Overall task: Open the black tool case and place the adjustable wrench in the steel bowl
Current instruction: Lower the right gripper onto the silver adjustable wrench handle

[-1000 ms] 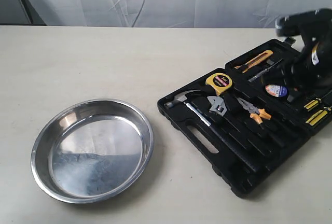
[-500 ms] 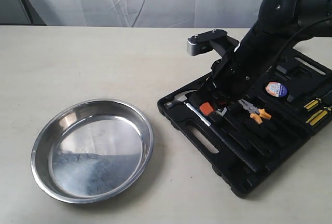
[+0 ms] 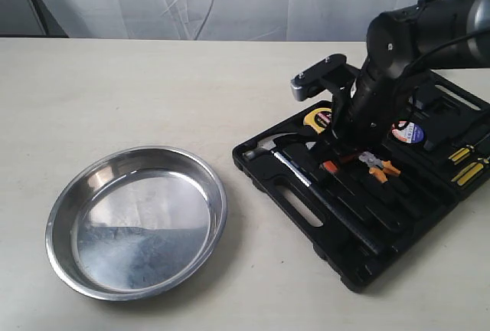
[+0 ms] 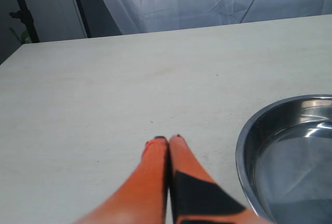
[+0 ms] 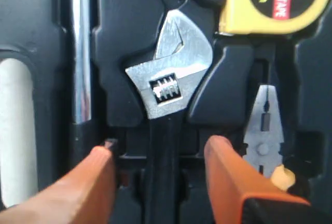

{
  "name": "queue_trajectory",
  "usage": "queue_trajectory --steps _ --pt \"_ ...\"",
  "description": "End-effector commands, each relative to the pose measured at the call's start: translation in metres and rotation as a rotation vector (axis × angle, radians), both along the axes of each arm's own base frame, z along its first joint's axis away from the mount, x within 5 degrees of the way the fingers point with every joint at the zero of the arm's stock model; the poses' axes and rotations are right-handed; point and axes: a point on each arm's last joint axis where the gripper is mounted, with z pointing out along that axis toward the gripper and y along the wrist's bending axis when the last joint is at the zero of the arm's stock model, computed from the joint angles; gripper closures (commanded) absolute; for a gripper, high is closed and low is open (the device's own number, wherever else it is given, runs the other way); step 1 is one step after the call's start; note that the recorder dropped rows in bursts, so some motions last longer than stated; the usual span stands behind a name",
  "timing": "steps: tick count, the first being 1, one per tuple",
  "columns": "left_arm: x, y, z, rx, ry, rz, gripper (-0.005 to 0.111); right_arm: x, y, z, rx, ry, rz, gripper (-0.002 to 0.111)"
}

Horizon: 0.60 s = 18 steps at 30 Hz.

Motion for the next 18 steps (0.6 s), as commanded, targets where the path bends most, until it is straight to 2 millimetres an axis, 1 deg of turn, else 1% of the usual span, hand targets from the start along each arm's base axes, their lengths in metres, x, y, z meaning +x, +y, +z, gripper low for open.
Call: queue_trajectory --steps 1,4,9,16,17,18 --pt "0.000 0.000 0.002 -0.002 -0.012 0.002 0.107 0.002 -0.002 -0.022 -0.043 0.041 0.010 0.058" --pt "0.000 0.000 0.002 -0.002 -0.012 0.002 0.107 0.004 -0.001 -0.030 -0.053 0.043 0.017 0.058" --pt "0.000 0.000 0.002 -0.002 -0.012 0.002 0.107 0.007 0.000 -0.037 -0.047 0.030 0.018 0.058" --pt "0.000 0.000 0.002 -0.002 -0.012 0.002 0.107 0.007 0.000 -0.062 -0.069 0.098 0.012 0.058" --pt "0.000 0.000 0.002 -0.002 -0.012 0.002 0.107 0.006 0.000 -0.064 -0.072 0.103 0.012 0.060" --pt "0.000 0.000 0.002 -0.002 -0.012 0.002 0.107 0.006 0.000 -0.065 -0.074 0.108 0.012 0.064"
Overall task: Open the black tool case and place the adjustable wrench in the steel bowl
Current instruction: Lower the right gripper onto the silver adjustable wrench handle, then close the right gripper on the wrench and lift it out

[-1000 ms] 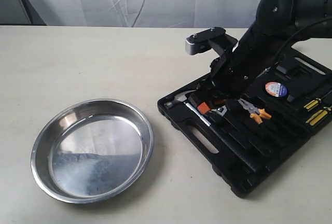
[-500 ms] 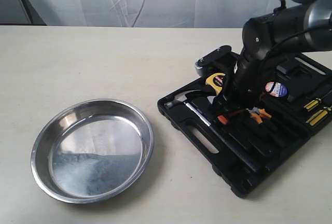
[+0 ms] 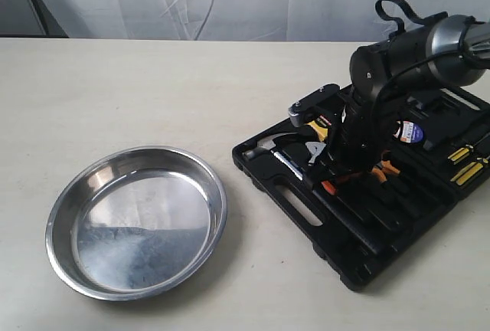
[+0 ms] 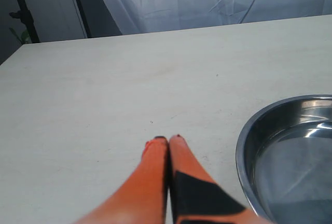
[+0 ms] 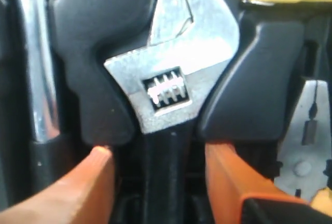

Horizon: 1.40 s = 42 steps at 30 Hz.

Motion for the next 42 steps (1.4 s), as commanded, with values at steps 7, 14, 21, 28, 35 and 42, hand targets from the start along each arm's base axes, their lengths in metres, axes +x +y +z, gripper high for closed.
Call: queue_trajectory --steps 7,14,21,28,35,42 --pt "0.000 0.000 0.002 -0.002 -0.015 0.001 0.107 0.001 -0.001 -0.017 -0.017 0.020 0.017 0.108" --pt "0.000 0.000 0.002 -0.002 -0.015 0.001 0.107 0.001 -0.001 0.012 0.014 -0.051 0.017 0.108" --pt "0.000 0.000 0.002 -0.002 -0.015 0.001 0.107 0.001 -0.001 0.045 0.058 -0.153 0.016 0.108" --pt "0.000 0.000 0.002 -0.002 -0.015 0.001 0.107 0.001 -0.001 0.045 0.059 -0.155 0.016 0.108" --pt "0.000 0.000 0.002 -0.002 -0.015 0.001 0.107 -0.004 0.003 0.052 0.094 -0.143 -0.007 0.108" --pt "0.000 0.000 0.002 -0.002 -0.015 0.001 0.107 -0.026 0.068 0.103 0.355 -0.192 0.134 0.108"
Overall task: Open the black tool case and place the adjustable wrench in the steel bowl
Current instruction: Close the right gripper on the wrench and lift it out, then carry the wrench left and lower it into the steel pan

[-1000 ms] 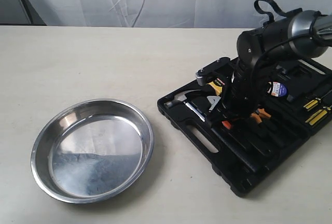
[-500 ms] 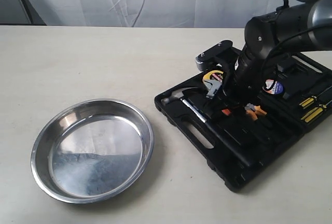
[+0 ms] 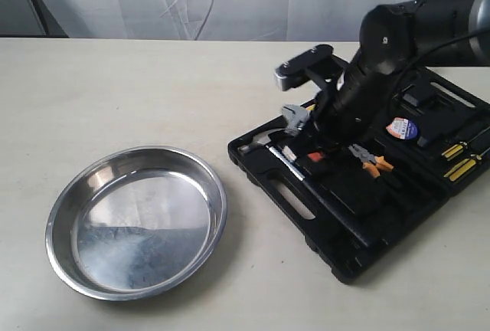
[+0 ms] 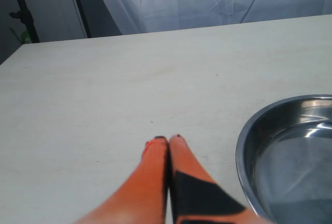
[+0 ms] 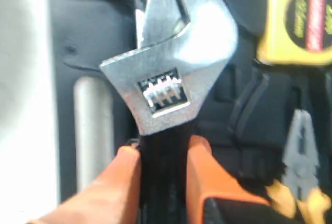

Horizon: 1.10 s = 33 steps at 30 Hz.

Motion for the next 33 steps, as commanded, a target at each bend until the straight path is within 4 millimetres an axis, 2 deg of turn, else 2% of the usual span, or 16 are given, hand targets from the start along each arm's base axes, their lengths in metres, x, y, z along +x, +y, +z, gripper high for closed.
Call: queue_trajectory --steps 1,4,8,10,13,18,24,26,31,33 --pt "0.000 0.000 0.002 -0.002 -0.015 0.001 0.107 -0.014 0.055 0.037 0.193 -0.038 0.135 0.108" --pt "0.000 0.000 0.002 -0.002 -0.015 0.001 0.107 -0.021 0.099 0.039 0.231 -0.002 0.252 0.108" --pt "0.000 0.000 0.002 -0.002 -0.015 0.001 0.107 -0.030 0.154 0.027 0.218 0.053 0.385 0.108" --pt "0.000 0.000 0.002 -0.002 -0.015 0.001 0.107 -0.031 0.178 0.022 0.226 0.047 0.427 0.108" --pt "0.000 0.000 0.002 -0.002 -0.015 0.001 0.107 -0.032 0.200 0.009 0.221 0.061 0.465 0.108" --pt "0.000 0.000 0.002 -0.002 -0.015 0.001 0.107 -0.027 0.211 -0.015 0.190 0.108 0.478 0.108" --pt "0.000 0.000 0.002 -0.002 -0.015 0.001 0.107 -0.022 0.215 -0.028 0.175 0.116 0.457 0.105" --pt "0.000 0.000 0.002 -0.002 -0.015 0.001 0.107 -0.021 0.214 -0.030 0.150 0.108 0.444 0.098" --pt "0.000 0.000 0.002 -0.002 -0.015 0.001 0.107 -0.019 0.210 -0.030 0.119 0.107 0.420 0.066" --pt "0.000 0.000 0.002 -0.002 -0.015 0.001 0.107 -0.020 0.209 -0.030 0.110 0.118 0.423 0.062"
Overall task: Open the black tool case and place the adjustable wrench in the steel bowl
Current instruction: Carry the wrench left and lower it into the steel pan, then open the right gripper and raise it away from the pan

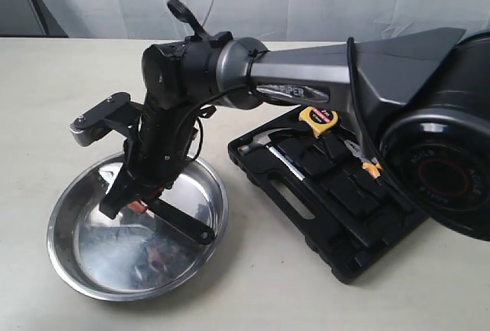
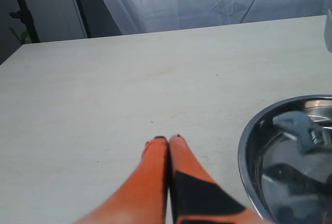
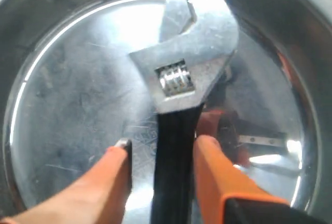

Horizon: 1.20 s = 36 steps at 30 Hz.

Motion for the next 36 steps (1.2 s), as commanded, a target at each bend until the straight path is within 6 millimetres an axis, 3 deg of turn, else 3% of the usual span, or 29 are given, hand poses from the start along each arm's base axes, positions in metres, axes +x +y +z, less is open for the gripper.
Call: queue_trajectory --steps 1,6,9,10,18,20,26,32,36 --pt "0.000 0.000 0.002 -0.002 -0.015 0.001 0.107 0.002 -0.003 0.009 -0.008 -0.005 -0.003 0.062" --pt "0.000 0.000 0.002 -0.002 -0.015 0.001 0.107 -0.002 -0.006 0.030 0.004 -0.009 0.007 0.076" --pt "0.000 0.000 0.002 -0.002 -0.015 0.001 0.107 -0.007 -0.011 0.061 0.038 -0.037 0.015 0.104" --pt "0.000 0.000 0.002 -0.002 -0.015 0.001 0.107 -0.010 -0.014 0.078 0.059 -0.053 0.018 0.108" --pt "0.000 0.000 0.002 -0.002 -0.015 0.001 0.107 -0.048 -0.058 0.196 0.188 -0.151 0.020 0.108" --pt "0.000 0.000 0.002 -0.001 -0.017 0.001 0.107 -0.067 -0.085 0.224 0.195 -0.182 0.004 0.108" --pt "0.000 0.000 0.002 -0.001 -0.017 0.001 0.107 -0.119 -0.155 0.240 0.126 -0.152 -0.114 0.108" --pt "0.000 0.000 0.002 -0.001 -0.017 0.001 0.107 -0.136 -0.174 0.263 0.208 -0.161 -0.181 0.108" --pt "0.000 0.000 0.002 -0.001 -0.017 0.001 0.107 -0.129 -0.191 0.259 0.208 -0.382 -0.213 0.108"
